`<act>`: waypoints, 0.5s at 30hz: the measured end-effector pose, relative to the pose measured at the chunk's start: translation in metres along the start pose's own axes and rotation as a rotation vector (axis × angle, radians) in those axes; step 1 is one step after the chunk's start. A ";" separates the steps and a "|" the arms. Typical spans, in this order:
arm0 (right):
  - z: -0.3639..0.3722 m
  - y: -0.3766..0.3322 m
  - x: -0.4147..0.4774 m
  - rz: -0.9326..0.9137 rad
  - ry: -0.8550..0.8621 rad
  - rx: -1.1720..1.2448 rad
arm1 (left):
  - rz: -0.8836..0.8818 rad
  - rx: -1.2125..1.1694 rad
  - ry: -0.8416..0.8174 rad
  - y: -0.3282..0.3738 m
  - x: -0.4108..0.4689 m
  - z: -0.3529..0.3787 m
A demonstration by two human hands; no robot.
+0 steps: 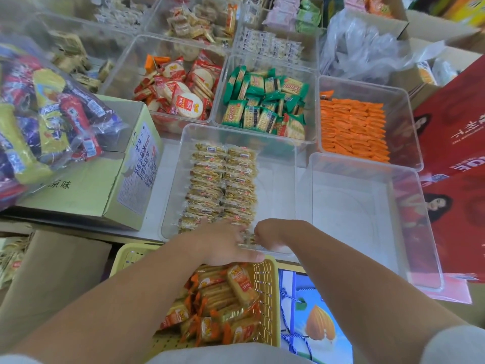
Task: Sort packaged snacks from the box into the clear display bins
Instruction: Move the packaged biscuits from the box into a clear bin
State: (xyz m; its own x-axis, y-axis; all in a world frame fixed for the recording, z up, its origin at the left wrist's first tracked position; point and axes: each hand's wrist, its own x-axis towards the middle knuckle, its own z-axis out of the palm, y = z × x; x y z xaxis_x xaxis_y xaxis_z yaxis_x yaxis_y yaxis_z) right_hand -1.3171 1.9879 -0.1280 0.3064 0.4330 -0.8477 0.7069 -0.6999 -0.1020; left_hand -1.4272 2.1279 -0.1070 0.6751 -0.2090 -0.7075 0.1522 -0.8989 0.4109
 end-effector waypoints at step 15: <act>0.019 -0.099 -0.109 -0.343 0.697 0.481 | -0.207 -0.118 1.086 -0.038 -0.198 0.109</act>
State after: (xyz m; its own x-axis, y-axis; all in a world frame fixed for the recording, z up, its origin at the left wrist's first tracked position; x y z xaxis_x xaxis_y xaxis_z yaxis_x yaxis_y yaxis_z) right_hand -1.4322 1.9990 -0.0350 0.5543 0.7968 -0.2404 0.5363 -0.5628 -0.6290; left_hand -1.6457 2.1611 -0.0450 0.8933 0.4410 0.0871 0.3639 -0.8231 0.4360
